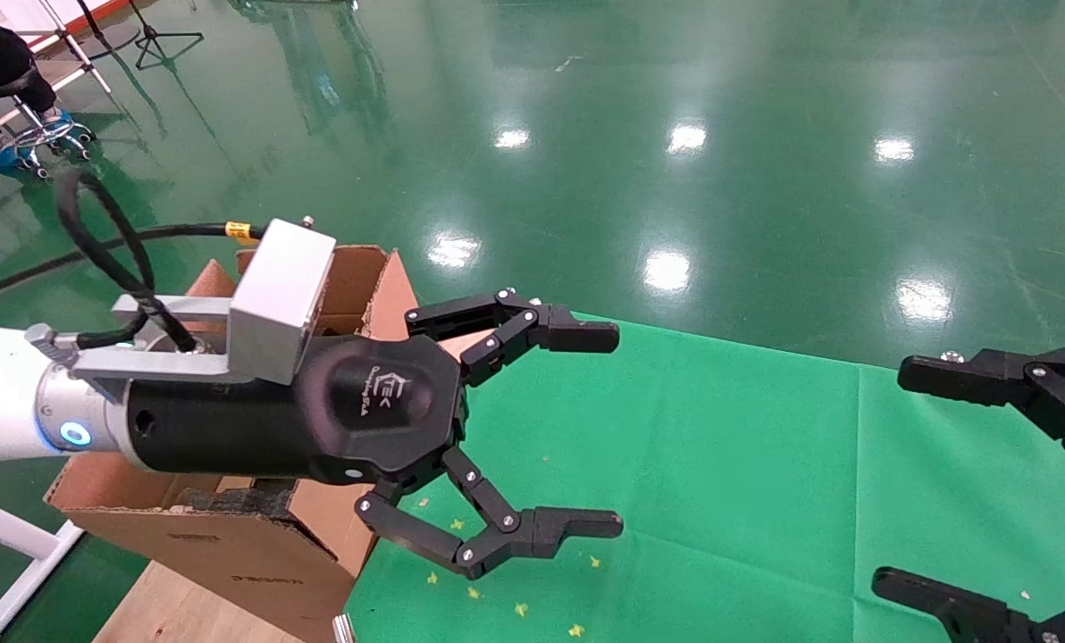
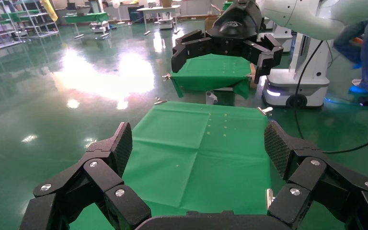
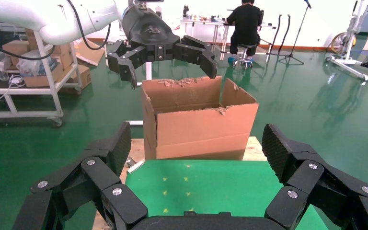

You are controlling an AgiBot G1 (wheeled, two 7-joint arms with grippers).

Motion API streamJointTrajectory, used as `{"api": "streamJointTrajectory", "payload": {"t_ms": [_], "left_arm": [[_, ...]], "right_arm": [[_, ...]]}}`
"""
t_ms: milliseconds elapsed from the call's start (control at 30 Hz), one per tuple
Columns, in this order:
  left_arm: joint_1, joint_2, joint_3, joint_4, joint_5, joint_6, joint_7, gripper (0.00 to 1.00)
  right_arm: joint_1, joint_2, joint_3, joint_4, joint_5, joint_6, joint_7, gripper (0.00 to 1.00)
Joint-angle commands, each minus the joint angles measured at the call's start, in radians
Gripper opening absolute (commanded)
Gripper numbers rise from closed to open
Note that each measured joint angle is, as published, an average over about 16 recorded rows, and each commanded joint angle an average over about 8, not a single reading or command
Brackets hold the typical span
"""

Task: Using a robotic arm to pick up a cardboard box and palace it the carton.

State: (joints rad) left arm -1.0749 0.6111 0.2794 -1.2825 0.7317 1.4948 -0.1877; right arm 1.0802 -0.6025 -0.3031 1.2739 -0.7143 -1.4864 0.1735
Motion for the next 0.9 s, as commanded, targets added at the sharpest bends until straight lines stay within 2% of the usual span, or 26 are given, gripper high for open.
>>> {"api": "streamJointTrajectory", "payload": {"t_ms": [33,900], "left_arm": [[0.0,0.0,0.0,0.0,0.0,0.0,0.0,1.0],[-0.002,-0.001,0.001,0.002,0.002,-0.001,0.0,1.0]], "right_arm": [[0.0,0.0,0.0,0.0,0.0,0.0,0.0,1.0],[0.0,0.0,0.0,0.0,0.0,0.0,0.0,1.0]]}}
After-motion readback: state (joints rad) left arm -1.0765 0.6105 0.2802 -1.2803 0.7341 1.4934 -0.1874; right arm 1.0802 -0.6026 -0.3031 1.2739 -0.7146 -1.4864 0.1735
